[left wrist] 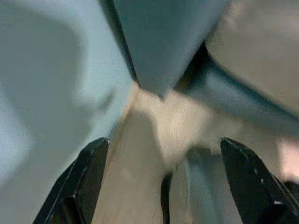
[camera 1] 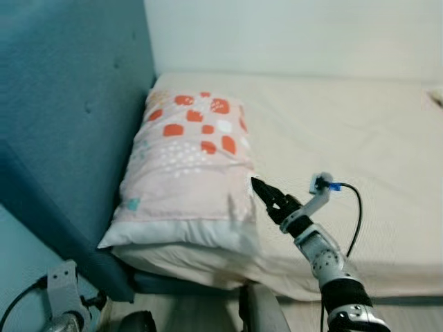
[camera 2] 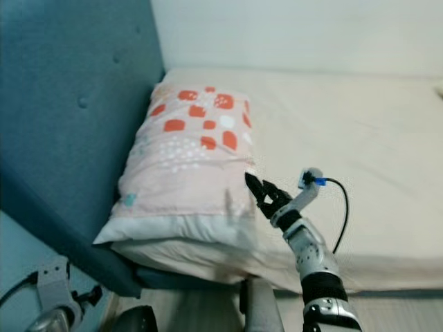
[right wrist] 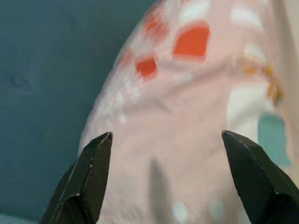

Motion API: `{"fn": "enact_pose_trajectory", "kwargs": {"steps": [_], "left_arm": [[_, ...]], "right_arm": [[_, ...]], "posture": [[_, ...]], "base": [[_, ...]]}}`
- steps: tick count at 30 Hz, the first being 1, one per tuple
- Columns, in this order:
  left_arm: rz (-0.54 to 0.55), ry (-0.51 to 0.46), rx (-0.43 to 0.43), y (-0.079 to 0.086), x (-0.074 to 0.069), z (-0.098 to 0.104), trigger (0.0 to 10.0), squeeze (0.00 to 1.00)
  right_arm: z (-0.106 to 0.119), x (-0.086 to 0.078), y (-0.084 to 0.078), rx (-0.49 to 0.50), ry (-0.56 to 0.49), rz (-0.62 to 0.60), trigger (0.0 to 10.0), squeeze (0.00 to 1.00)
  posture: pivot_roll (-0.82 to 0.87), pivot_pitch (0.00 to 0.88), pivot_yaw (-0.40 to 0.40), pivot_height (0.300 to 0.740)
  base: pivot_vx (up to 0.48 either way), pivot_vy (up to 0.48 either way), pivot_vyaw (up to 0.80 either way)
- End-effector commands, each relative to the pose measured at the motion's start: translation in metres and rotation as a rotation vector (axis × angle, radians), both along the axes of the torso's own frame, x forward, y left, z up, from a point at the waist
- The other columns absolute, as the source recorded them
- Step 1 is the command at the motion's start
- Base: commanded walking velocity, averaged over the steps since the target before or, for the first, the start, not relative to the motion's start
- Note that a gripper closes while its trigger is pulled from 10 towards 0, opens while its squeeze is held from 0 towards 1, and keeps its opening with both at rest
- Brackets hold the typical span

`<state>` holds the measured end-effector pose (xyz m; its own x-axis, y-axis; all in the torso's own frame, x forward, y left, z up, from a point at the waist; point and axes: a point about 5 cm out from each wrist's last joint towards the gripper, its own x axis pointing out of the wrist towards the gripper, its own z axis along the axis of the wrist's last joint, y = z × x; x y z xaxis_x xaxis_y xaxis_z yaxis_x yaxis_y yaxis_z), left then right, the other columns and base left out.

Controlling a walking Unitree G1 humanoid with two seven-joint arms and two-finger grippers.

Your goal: Clean up the room

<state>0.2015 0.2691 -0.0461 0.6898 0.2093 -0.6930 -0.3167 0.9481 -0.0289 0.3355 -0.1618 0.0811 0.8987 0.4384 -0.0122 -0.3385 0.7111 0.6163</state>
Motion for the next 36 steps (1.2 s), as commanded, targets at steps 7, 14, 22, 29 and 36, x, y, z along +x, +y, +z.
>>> {"fn": "enact_pose_trajectory", "kwargs": {"steps": [7,14,22,29,36], "left_arm": [[-0.02,0.141,-0.046,-0.013,-0.036,-0.028,10.0,0.0],[-0.097,0.167,-0.119,-0.025,-0.043,-0.035,10.0,0.0],[-0.287,0.258,-0.205,-0.049,-0.053,-0.044,10.0,0.0],[-0.301,0.3,-0.195,-0.054,-0.057,-0.048,10.0,0.0],[-0.309,0.326,-0.19,-0.053,-0.064,-0.05,10.0,0.0]], "right_arm": [[-0.054,-0.029,-0.008,-0.13,0.211,-0.031,10.0,0.0],[-0.074,-0.043,-0.011,-0.158,0.293,-0.054,10.0,0.0],[-0.115,-0.082,-0.016,-0.289,0.498,-0.068,10.0,0.0],[-0.14,-0.112,-0.018,-0.365,0.644,-0.068,10.0,0.0],[-0.156,-0.138,-0.021,-0.438,0.762,-0.067,10.0,0.0]], "posture": [[-0.05,0.071,-0.04,0.675],[-0.05,0.07,-0.043,0.695],[-0.02,0.053,-0.041,0.725],[-0.03,0.047,-0.055,0.74],[-0.05,0.046,-0.048,0.74]], "base": [[0.0,0.0,0.0],[0.0,0.0,0.0],[0.0,0.0,0.0],[0.0,0.0,0.0],[0.0,0.0,0.0]]}}
